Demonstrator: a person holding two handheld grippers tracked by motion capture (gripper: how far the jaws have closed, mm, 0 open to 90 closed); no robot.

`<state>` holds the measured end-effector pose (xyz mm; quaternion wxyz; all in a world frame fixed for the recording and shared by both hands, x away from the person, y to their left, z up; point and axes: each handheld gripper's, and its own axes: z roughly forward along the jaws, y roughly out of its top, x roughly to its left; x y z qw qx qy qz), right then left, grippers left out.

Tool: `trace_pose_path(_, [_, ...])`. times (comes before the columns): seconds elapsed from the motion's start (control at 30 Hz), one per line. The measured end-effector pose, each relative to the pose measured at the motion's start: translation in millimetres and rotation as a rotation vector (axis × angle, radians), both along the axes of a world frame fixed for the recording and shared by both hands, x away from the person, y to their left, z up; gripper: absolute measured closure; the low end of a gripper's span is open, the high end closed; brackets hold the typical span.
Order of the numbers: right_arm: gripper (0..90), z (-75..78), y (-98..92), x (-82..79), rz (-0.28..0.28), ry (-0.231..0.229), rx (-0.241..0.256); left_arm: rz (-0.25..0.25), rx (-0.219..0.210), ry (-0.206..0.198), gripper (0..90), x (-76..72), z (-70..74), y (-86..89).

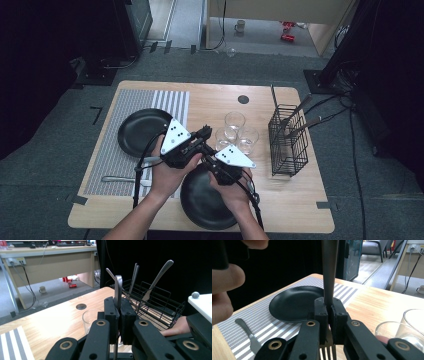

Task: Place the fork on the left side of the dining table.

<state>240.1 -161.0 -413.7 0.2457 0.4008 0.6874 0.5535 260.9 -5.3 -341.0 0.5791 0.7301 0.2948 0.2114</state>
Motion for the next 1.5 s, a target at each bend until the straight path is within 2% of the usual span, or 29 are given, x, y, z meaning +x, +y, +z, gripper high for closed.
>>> trace_pose_path(0.13, [80.4, 1.3, -3.4, 1.1, 0.021, 0.027, 0.038, 0.006, 0.012, -0.036, 88.4, -2.6, 2.3, -0.3])
trace_pose_path(0.27, [71.1, 1.7, -8.1, 0.0, 0.039, 0.028, 0.039, 0.019, -0.008, -0.037, 88.4, 0.1, 5.7, 4.9])
trace_pose_path(0.4, [68.0, 1.5, -14.4, -1.6, 0.057, 0.036, 0.040, 0.033, -0.029, -0.025, 88.4, 4.8, 6.4, 11.2])
trace_pose_path(0.47, [66.5, 1.5, -17.1, -2.6, 0.066, 0.038, 0.025, 0.035, -0.036, -0.023, 88.4, 6.6, 6.3, 13.7])
trace_pose_path(0.63, [46.7, -0.5, -22.5, -6.2, 0.062, 0.029, -0.048, 0.047, -0.033, -0.030, 88.4, 8.8, 6.6, 16.9])
trace_pose_path(0.73, [40.0, -1.7, -27.2, -8.2, 0.066, 0.058, -0.053, 0.053, -0.032, -0.031, 88.4, 10.0, 6.6, 18.5])
trace_pose_path(0.8, [35.5, -2.5, -31.5, -10.1, 0.052, 0.077, -0.075, 0.057, -0.034, -0.031, 88.4, 11.3, 6.5, 20.3])
trace_pose_path(0.9, [25.0, -4.7, -38.2, -13.0, 0.037, 0.084, -0.090, 0.059, -0.043, -0.026, 88.4, 13.3, 6.2, 22.3])
trace_pose_path(0.97, [15.0, -6.2, -43.0, -14.2, 0.021, 0.096, -0.089, 0.062, -0.046, -0.025, 88.4, 14.4, 6.2, 22.8])
trace_pose_path(1.1, [5.8, -9.9, -54.9, -16.7, -0.008, 0.120, -0.079, 0.069, -0.056, -0.026, 88.4, 16.7, 7.0, 24.3])
trace_pose_path(1.23, [0.0, -14.7, -67.0, -19.0, -0.016, 0.138, -0.072, 0.074, -0.054, -0.030, 88.4, 18.6, 8.0, 26.5])
trace_pose_path(1.5, [0.0, -25.7, -88.1, -27.4, -0.033, 0.153, -0.064, 0.088, -0.057, -0.035, 88.4, 21.5, 7.6, 29.7])
